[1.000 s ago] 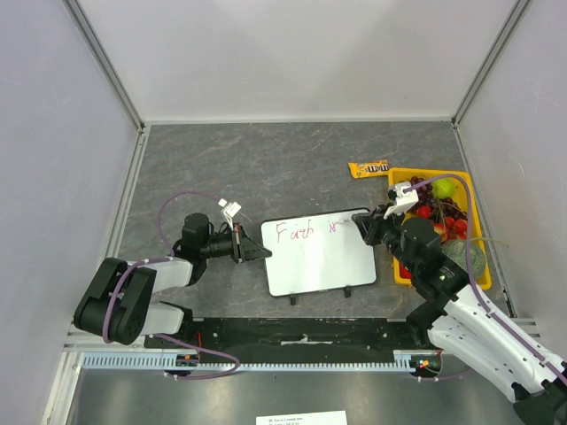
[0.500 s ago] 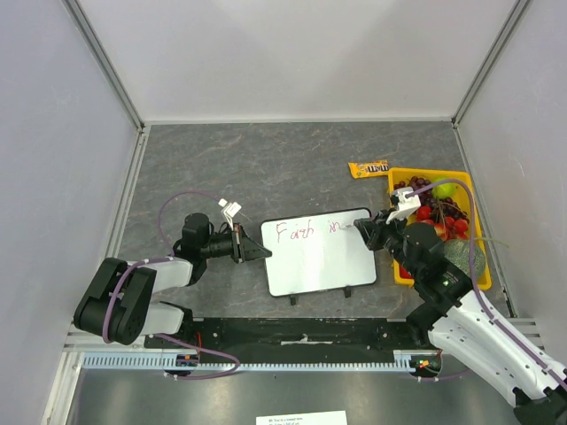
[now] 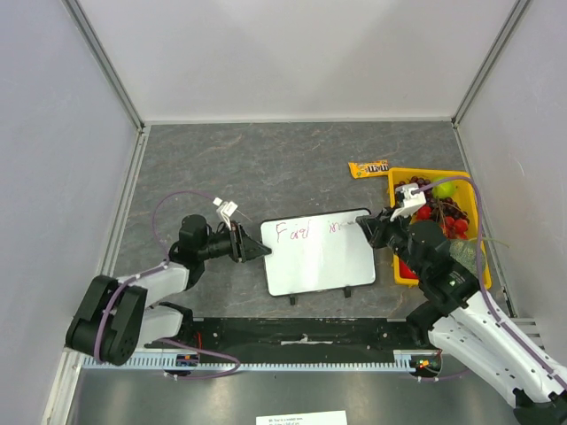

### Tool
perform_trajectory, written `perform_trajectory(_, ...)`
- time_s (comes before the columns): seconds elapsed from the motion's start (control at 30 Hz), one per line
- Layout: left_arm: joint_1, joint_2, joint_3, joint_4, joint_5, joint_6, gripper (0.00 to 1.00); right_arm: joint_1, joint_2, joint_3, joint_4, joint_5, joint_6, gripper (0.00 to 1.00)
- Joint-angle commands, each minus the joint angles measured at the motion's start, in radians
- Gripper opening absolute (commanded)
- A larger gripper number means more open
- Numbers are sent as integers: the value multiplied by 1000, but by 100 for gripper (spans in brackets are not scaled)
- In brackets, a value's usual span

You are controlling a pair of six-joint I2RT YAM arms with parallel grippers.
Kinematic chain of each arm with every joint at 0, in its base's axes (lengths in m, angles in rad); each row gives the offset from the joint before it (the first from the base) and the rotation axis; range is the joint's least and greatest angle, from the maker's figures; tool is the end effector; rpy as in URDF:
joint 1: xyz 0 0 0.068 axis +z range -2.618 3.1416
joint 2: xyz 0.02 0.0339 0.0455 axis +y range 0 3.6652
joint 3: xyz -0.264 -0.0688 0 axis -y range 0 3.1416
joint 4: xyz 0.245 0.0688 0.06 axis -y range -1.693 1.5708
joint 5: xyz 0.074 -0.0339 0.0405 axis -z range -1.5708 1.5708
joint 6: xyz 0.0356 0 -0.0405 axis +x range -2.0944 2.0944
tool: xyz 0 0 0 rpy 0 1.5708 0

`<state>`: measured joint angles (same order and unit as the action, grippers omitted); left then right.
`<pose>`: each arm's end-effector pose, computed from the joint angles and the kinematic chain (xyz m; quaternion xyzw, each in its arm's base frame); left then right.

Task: Write a sentence on the whiteboard
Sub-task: Write on the whiteboard with the whiteboard.

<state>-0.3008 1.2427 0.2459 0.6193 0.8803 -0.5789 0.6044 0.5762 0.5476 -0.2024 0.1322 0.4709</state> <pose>0.1907 -0.0879 0.1546 0.1334 0.7743 -0.5354 0.3099 0.1274 0.0823 0.2853 -0.0113 0.7832 0.2728 0.5587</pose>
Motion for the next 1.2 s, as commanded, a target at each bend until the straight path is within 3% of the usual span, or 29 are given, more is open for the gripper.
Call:
perform_trajectory(0.0,-1,-184,-8,-88,-150,63,55,-2,-15,103,-5,-20,-21,0)
perform_trajectory(0.07,-4,-301,6,-217,-234,89,62,-2,-13,117,-8,-40,-28,0)
perform_trajectory(0.2,-3,-561,76,-467,-421,132,69,-2,-4,137,3,-100,-38,0)
perform_trajectory(0.33,-6,-718,141,-517,-469,99,73,-2,31,156,50,-239,-43,0)
perform_trajectory(0.43,-9,-677,238,-517,-379,102,75,-2,80,170,107,-376,-43,0)
perform_trajectory(0.6,-43,-484,417,-481,-135,113,75,-2,157,176,251,-630,3,0)
perform_trajectory(0.87,-329,-232,558,-429,-81,217,77,-2,240,149,494,-792,184,0)
perform_trajectory(1.07,-429,-160,527,-339,-115,217,67,-2,248,166,468,-773,173,0)
perform_trajectory(1.1,-437,-152,526,-339,-121,218,60,-3,248,167,465,-770,175,0)
perform_trajectory(1.17,-440,-144,526,-339,-129,215,37,-3,251,170,459,-773,173,0)
